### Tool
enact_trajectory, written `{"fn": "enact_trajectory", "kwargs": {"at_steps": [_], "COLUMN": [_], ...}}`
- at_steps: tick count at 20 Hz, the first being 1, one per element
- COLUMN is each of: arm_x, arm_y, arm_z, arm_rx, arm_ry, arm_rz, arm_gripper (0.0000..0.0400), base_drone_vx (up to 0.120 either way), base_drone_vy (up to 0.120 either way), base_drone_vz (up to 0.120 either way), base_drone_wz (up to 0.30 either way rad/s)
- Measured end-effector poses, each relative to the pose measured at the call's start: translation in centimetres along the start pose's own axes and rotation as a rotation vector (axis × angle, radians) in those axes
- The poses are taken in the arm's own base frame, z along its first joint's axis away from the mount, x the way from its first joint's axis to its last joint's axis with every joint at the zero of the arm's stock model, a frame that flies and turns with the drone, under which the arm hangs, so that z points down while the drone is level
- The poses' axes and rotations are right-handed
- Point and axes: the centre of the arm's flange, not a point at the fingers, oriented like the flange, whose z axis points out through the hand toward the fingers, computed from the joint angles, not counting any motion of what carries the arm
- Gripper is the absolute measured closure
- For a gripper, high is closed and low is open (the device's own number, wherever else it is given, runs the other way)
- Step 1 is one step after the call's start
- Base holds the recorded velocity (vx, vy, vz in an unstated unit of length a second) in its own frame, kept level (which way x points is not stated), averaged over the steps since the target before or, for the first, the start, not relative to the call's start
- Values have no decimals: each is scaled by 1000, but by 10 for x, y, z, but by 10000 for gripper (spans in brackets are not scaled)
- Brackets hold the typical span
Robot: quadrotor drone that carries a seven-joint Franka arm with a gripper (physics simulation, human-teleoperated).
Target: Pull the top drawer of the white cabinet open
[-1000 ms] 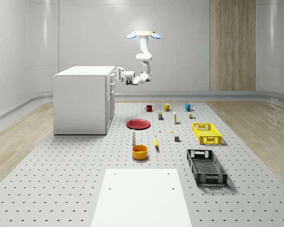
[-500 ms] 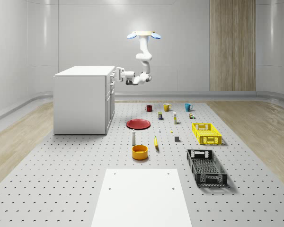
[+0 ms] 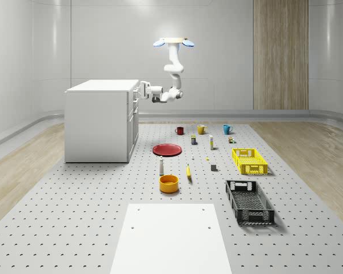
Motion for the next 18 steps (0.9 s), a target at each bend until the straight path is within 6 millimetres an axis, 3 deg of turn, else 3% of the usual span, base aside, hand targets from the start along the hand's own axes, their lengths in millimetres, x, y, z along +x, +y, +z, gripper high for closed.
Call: {"fn": "enact_trajectory", "kwargs": {"at_steps": [1, 2, 3, 9, 18], "arm_x": [0, 6, 6, 1, 0], "arm_y": [0, 4, 4, 0, 0], "arm_z": [0, 1, 1, -2, -18], "arm_rx": [0, 0, -5, -3, -3], "arm_ry": [0, 1, 3, 2, 1], "arm_rz": [-6, -54, -21, 1, -3], "arm_gripper": [278, 232, 226, 279, 282], "base_drone_vx": [0, 0, 0, 0, 0], "base_drone_vy": [0, 0, 0, 0, 0], "base_drone_vz": [0, 0, 0, 0, 0], "base_drone_wz": [0, 0, 0, 0, 0]}}
